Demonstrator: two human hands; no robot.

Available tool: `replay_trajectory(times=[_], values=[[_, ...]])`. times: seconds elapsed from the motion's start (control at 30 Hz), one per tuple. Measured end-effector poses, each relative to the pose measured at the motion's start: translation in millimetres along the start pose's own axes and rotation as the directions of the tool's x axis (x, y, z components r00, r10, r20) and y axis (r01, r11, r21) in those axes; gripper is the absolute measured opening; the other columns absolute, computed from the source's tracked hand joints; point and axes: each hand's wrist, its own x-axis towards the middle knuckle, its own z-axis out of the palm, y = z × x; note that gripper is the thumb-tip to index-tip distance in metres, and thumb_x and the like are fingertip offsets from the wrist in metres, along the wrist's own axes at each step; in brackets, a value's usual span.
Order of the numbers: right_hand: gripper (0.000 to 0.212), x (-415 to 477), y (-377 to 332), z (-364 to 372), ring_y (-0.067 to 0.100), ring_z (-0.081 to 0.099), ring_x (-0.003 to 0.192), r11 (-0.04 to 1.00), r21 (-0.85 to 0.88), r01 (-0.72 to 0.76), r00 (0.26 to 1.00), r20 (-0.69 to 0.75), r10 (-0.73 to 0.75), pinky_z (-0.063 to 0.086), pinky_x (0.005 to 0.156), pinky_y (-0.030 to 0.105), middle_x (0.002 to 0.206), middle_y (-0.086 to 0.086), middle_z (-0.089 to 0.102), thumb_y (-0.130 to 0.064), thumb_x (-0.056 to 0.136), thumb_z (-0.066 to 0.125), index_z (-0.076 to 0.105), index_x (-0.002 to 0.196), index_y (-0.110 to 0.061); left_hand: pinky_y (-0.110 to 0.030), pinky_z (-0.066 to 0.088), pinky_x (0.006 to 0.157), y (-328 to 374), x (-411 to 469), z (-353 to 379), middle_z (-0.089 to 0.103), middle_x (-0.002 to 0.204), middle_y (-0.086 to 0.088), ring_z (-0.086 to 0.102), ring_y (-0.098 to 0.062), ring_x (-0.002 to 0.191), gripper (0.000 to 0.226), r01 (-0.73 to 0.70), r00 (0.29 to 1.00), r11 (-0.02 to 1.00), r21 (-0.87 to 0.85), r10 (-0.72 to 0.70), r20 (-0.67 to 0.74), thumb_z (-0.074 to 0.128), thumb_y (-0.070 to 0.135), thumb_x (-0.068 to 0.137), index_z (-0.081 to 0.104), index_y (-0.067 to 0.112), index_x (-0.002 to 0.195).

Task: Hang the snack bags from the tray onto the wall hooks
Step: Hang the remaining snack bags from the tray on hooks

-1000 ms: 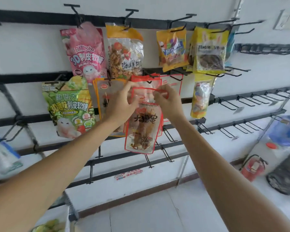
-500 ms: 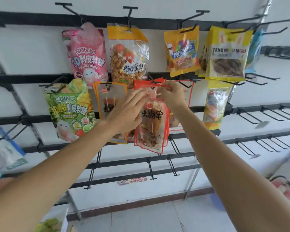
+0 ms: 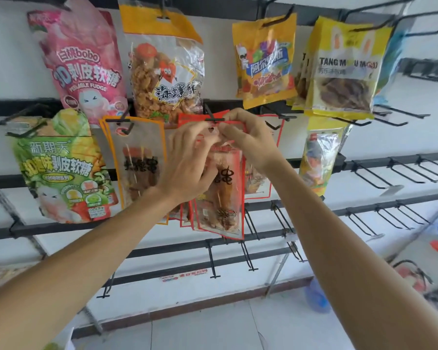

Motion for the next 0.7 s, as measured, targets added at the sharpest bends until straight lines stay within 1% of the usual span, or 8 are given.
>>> replay_trajectory(times=[0.07, 0.17, 0.23, 0.33, 0.47, 0.53, 0.6, 0.7], values=[[0.007, -1, -1, -2, 0.020, 0.066, 0.076, 0.999, 0.034, 0.001, 0.998, 0.057, -0.003, 0.057, 0.075, 0.043, 0.084, 0.012, 0.068, -0.008, 0.095, 0.061, 0.062, 0.095, -0.001, -0.052, 0.034, 0.103, 3, -4, -2, 0.043, 0.134, -0.017, 0.042, -0.037, 0.125, 0.039, 0.026, 1.000, 1.000, 0.004, -0.026, -0.007, 0.055, 0.020, 0.089, 0.046, 0.013, 0.126], [0.004, -7, -4, -10, 0.023, 0.071, 0.080, 0.994, 0.094, -0.050, 0.991, 0.126, 0.038, 0.058, 0.080, 0.041, 0.094, 0.017, 0.072, -0.007, 0.097, 0.060, 0.062, 0.096, -0.003, -0.054, 0.035, 0.099, 9, -3, -14, 0.040, 0.136, -0.015, 0.040, -0.035, 0.125, 0.044, 0.041, 0.997, 0.997, 0.069, -0.045, 0.062, 0.056, 0.019, 0.085, 0.047, 0.012, 0.128], [0.003, -10, -5, -18, 0.023, 0.072, 0.082, 0.988, 0.139, -0.069, 0.986, 0.159, 0.046, 0.058, 0.082, 0.041, 0.092, 0.013, 0.074, -0.007, 0.097, 0.059, 0.061, 0.094, -0.008, -0.056, 0.035, 0.098, 17, -4, -21, 0.042, 0.137, -0.016, 0.042, -0.036, 0.124, 0.046, 0.045, 0.993, 0.994, 0.094, -0.055, 0.103, 0.057, 0.019, 0.082, 0.047, 0.013, 0.127], [0.003, -24, 1, -37, 0.022, 0.072, 0.081, 0.979, 0.190, -0.072, 0.995, 0.088, 0.056, 0.059, 0.078, 0.036, 0.086, 0.007, 0.075, -0.005, 0.098, 0.056, 0.057, 0.096, -0.005, -0.051, 0.032, 0.099, 34, -8, -21, 0.042, 0.138, -0.012, 0.041, -0.034, 0.126, 0.047, -0.018, 0.985, 0.997, 0.074, 0.005, 0.173, 0.060, 0.020, 0.079, 0.047, 0.015, 0.124], [0.009, -41, 12, -62, 0.022, 0.072, 0.080, 0.985, 0.162, -0.054, 0.998, -0.034, 0.060, 0.057, 0.073, 0.034, 0.090, 0.014, 0.073, -0.006, 0.098, 0.055, 0.057, 0.091, -0.010, -0.051, 0.026, 0.111, 58, -5, -6, 0.044, 0.149, -0.008, 0.037, -0.030, 0.139, 0.051, -0.048, 0.968, 0.989, 0.138, 0.011, 0.252, 0.061, 0.022, 0.081, 0.056, 0.013, 0.130], [0.009, -44, 16, -70, 0.024, 0.073, 0.081, 0.986, 0.153, -0.064, 0.997, -0.037, 0.071, 0.058, 0.073, 0.032, 0.093, 0.019, 0.073, -0.004, 0.098, 0.055, 0.058, 0.091, -0.009, -0.052, 0.023, 0.115, 70, 4, 6, 0.039, 0.153, -0.008, 0.031, -0.029, 0.143, 0.057, -0.027, 0.956, 0.990, 0.141, -0.015, 0.293, 0.057, 0.023, 0.083, 0.052, 0.011, 0.138], [0.006, -45, 18, -77, 0.022, 0.074, 0.080, 0.981, 0.179, -0.070, 0.995, -0.056, 0.081, 0.057, 0.071, 0.028, 0.093, 0.018, 0.073, -0.001, 0.097, 0.056, 0.058, 0.093, -0.005, -0.053, 0.022, 0.117, 80, 14, 16, 0.036, 0.155, -0.010, 0.026, -0.029, 0.146, 0.061, -0.010, 0.955, 0.991, 0.135, -0.031, 0.296, 0.053, 0.021, 0.084, 0.046, 0.009, 0.143], [0.005, -47, 22, -88, 0.019, 0.073, 0.076, 0.972, 0.231, -0.054, 0.981, -0.169, 0.095, 0.056, 0.068, 0.025, 0.091, 0.014, 0.074, 0.001, 0.096, 0.054, 0.058, 0.097, -0.002, -0.052, 0.021, 0.118, 85, 26, 27, 0.033, 0.157, -0.010, 0.024, -0.028, 0.148, 0.063, -0.020, 0.958, 0.993, 0.117, -0.015, 0.285, 0.051, 0.019, 0.083, 0.044, 0.009, 0.145]])
